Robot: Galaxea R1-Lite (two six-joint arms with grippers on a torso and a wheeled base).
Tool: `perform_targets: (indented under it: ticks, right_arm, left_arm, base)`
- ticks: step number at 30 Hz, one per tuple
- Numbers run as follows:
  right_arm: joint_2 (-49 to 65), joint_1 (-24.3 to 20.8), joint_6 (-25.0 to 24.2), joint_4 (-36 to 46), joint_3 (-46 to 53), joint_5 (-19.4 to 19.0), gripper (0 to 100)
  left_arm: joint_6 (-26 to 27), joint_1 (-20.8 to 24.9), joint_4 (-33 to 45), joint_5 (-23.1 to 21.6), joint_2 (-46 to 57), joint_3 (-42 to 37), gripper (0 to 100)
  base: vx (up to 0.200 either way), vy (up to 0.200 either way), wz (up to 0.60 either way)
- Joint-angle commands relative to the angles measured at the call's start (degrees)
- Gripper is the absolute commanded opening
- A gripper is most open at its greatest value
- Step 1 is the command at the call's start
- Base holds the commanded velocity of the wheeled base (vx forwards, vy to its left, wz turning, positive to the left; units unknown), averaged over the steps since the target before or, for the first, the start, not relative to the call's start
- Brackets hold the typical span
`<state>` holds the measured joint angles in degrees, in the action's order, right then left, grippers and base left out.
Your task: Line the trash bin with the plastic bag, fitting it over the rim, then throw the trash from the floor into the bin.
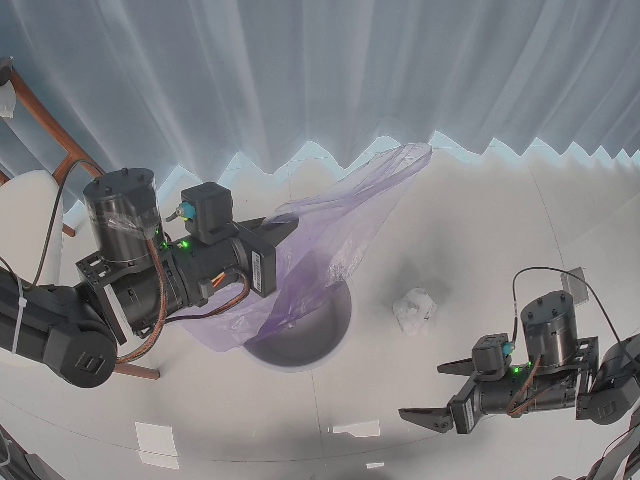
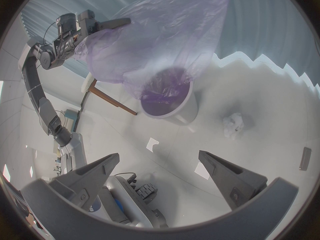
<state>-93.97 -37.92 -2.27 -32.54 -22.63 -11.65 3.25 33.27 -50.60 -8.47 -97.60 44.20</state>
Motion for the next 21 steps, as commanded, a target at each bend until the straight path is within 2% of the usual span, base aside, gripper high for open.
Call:
perform_targets:
  ticks: [1, 21]
  right_arm:
    - [-5.3, -2.2, -0.1, -0.2, -4.0, 0.2, 100]
    - [-16.2, -10.8, -0.6, -0.5, -14.3, 0.2, 100]
  left_arm:
    - [0.0, 0.0, 0.0, 0.0, -0.7, 0.2, 0]
    - [1.1, 0.0, -0.5, 0.0, -3.1, 1.5, 0]
  base:
    - [0.000, 0.000, 0.00]
    - [0.000, 0.000, 0.00]
